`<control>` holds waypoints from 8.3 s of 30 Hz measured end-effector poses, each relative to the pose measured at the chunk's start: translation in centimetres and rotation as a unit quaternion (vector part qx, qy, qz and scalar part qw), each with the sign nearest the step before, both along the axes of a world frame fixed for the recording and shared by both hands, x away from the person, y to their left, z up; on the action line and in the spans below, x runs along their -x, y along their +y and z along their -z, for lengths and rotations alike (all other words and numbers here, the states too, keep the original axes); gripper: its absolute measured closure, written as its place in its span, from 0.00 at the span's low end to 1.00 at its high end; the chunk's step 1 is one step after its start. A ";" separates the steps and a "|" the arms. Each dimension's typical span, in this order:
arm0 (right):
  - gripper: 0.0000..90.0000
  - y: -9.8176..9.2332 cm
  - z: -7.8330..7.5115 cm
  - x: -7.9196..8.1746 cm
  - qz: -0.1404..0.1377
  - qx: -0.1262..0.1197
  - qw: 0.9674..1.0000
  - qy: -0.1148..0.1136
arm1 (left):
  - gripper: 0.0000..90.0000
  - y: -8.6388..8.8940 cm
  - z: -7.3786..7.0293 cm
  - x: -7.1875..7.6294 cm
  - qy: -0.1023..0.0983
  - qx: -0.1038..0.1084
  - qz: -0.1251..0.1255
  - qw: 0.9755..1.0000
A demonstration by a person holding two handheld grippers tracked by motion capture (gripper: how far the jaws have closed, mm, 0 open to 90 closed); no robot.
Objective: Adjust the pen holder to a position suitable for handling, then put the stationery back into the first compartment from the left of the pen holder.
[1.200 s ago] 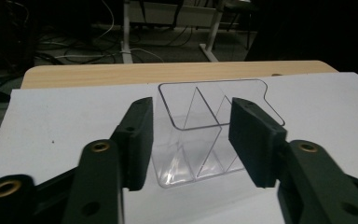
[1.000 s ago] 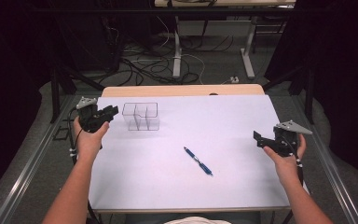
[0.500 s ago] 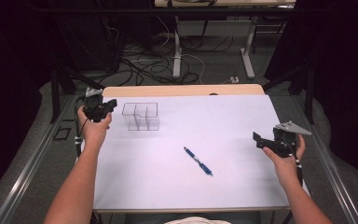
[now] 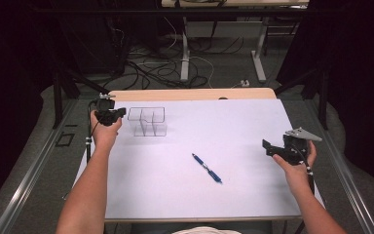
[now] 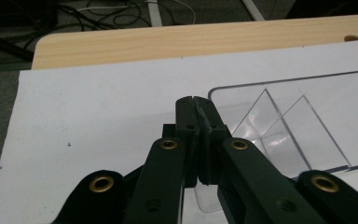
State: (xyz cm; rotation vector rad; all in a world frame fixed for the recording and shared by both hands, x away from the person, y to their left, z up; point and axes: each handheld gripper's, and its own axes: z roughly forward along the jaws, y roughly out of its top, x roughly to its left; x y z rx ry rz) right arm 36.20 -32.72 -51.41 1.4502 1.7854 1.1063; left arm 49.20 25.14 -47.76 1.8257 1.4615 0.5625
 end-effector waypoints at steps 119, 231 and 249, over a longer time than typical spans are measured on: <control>0.17 0.6 0.2 -0.2 -0.004 -0.011 1.000 0.013 | 1.00 -14.5 2.5 1.2 0.024 0.044 0.162 0.986; 0.27 15.6 -2.0 -2.4 -0.178 0.024 0.972 0.152 | 0.00 -5.4 0.9 10.4 -0.068 0.065 0.104 0.990; 0.62 19.1 -1.9 -3.6 -0.228 0.039 0.946 0.228 | 0.00 -5.7 1.0 10.3 -0.068 0.068 0.102 0.990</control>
